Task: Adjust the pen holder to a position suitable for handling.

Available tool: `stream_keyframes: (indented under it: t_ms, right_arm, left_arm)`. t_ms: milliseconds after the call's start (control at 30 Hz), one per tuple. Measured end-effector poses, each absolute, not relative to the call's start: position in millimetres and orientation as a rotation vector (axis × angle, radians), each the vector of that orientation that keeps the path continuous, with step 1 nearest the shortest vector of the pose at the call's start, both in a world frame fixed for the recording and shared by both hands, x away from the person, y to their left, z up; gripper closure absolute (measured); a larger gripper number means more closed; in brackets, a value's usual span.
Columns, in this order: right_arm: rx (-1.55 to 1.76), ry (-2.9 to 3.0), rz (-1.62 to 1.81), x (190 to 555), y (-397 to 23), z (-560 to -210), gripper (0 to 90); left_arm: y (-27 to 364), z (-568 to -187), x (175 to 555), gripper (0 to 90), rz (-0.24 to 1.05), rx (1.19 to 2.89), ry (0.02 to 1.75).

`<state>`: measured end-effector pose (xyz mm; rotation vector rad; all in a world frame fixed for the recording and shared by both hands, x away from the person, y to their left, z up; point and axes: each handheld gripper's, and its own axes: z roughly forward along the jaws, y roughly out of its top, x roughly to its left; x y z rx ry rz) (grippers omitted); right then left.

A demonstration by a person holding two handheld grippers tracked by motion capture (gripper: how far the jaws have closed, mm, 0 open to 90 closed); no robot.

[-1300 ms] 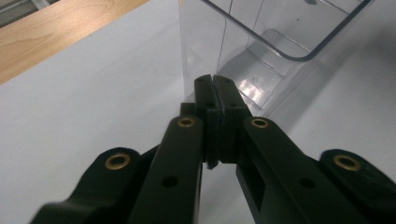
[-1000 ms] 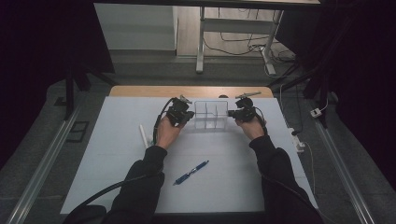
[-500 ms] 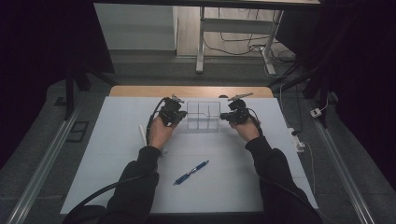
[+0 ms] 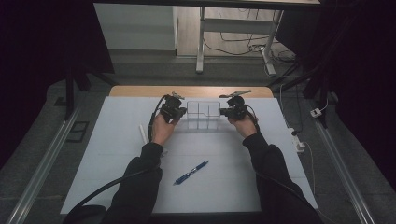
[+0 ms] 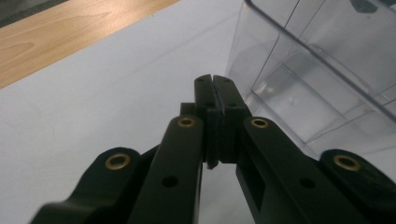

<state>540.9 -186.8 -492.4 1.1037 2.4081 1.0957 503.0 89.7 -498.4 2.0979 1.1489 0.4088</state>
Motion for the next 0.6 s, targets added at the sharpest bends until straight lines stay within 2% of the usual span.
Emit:
stream_keyframes:
  t_ms: [267, 600]
  right_arm:
    - [1.112, 2.418, 1.085, 546.0, -181.0, -497.7, 89.8]
    - [1.078, 2.485, 1.074, 532.3, -168.5, -497.5, 89.9]
  left_arm:
    - [91.1, -502.3, 506.6, 88.3, 0.404, 2.116, 1.155]
    - [102.4, -503.0, 495.2, 88.3, 0.411, 2.137, 1.154]
